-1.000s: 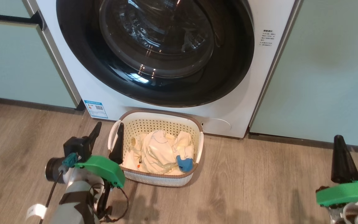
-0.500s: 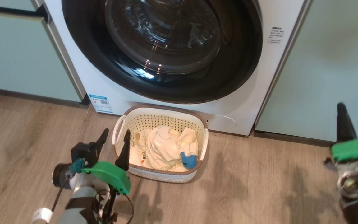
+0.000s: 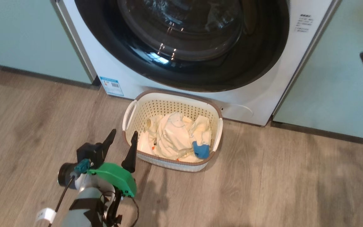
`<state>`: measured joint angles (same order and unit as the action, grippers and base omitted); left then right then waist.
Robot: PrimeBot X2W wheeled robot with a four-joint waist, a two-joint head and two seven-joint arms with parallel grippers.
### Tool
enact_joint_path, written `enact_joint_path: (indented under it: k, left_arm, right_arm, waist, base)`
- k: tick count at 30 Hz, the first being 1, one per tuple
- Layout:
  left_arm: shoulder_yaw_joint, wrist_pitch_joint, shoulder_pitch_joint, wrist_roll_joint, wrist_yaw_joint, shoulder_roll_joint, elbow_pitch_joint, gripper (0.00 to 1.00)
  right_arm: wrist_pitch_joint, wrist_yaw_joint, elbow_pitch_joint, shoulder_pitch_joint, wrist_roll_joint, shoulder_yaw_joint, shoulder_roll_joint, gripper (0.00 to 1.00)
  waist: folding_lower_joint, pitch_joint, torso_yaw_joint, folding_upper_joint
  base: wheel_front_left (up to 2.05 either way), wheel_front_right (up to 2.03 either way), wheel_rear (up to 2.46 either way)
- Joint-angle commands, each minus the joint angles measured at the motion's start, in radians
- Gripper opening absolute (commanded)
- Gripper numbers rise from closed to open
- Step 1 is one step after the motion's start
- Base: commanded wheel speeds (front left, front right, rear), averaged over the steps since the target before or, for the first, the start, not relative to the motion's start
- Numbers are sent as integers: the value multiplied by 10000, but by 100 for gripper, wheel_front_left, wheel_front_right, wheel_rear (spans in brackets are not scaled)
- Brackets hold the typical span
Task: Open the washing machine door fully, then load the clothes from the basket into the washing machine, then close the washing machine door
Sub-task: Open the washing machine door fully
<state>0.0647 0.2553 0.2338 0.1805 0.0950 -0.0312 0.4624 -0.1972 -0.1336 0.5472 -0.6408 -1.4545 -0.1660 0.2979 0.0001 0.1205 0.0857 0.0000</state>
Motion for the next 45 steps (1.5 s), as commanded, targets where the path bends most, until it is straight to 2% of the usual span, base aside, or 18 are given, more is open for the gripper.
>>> enact_joint_path:
  k: [1,6,12,26,45]
  left_arm:
    - [-315,65,518,74,-62,-191,-335,100]
    - [-304,65,676,75,-72,-191,-370,100]
    - [-259,65,925,163,-93,-191,-480,100]
    - [131,65,1332,647,-311,-191,-732,100]
    - [345,65,1700,907,-475,-191,-839,100]
  right_arm:
    - [-336,29,-121,-727,-185,-105,225,0]
    - [-1097,29,514,-1930,-325,-313,266,0]
    - [-1685,29,1038,-3306,-409,-598,-89,0]
    - [-2167,29,2334,-5944,-176,-1070,-631,0]
    - [-2623,29,3461,-7105,-354,-1347,-1278,0]
  waist:
    - [-1,203,132,0]
    - [-1,630,297,0]
    - [-1,1216,487,0]
    - [-1,2263,1078,0]
    - [-1,2682,1257,0]
  base:
    - [0,0,0]
    - [0,0,0]
    - [0,0,0]
    - [0,0,0]
    - [0,0,0]
